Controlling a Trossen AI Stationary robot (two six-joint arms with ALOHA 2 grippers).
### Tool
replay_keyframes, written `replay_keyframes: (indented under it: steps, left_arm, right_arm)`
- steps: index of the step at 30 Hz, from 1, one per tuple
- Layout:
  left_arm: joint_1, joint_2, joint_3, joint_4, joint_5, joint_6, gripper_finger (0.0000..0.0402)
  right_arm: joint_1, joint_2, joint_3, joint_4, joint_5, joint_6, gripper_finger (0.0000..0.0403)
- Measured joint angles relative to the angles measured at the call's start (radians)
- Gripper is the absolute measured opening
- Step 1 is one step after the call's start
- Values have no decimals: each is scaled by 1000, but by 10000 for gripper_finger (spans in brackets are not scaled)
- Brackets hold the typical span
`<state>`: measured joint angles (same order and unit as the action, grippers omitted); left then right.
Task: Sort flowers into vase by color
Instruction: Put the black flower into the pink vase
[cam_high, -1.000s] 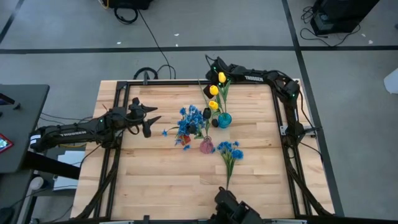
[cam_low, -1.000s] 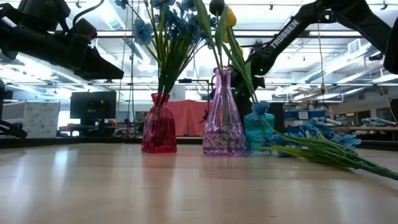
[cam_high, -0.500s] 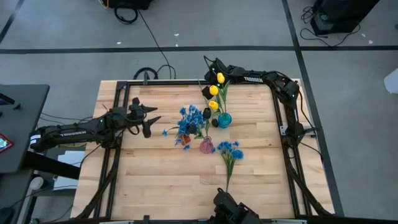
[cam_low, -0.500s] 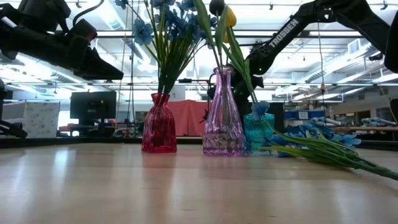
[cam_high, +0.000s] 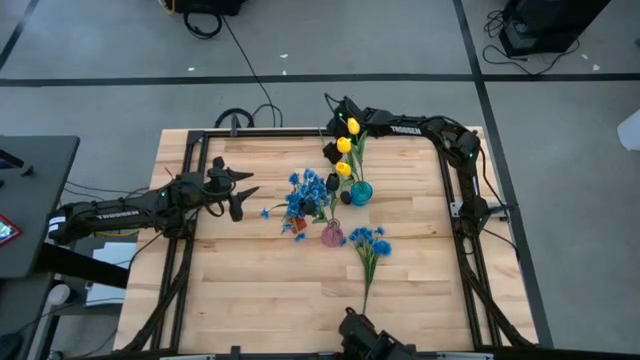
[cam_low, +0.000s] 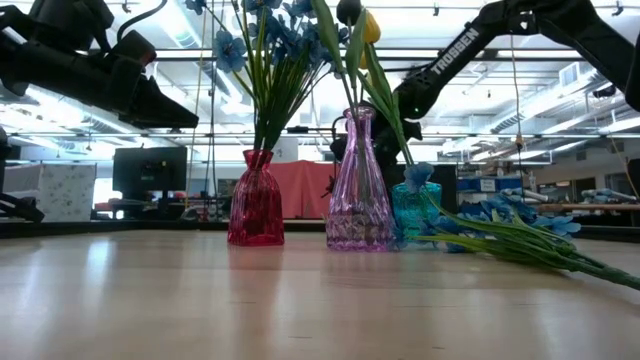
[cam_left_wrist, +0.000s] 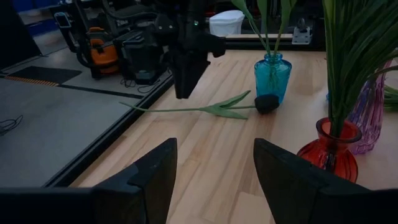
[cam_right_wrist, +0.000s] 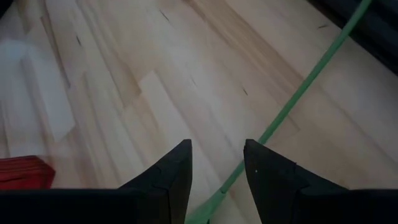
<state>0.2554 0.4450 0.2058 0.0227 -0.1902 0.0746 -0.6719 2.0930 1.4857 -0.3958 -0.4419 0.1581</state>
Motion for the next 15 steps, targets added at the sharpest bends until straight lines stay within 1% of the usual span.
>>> replay_keyframes:
  steps: [5, 15]
  left_arm:
    - [0, 0, 0, 0, 0, 0, 218]
    - [0, 0, 0, 0, 0, 0, 218]
  right_arm:
    - [5, 0, 0, -15, 34, 0, 155]
    - [17, 0, 0, -33, 31, -1, 156]
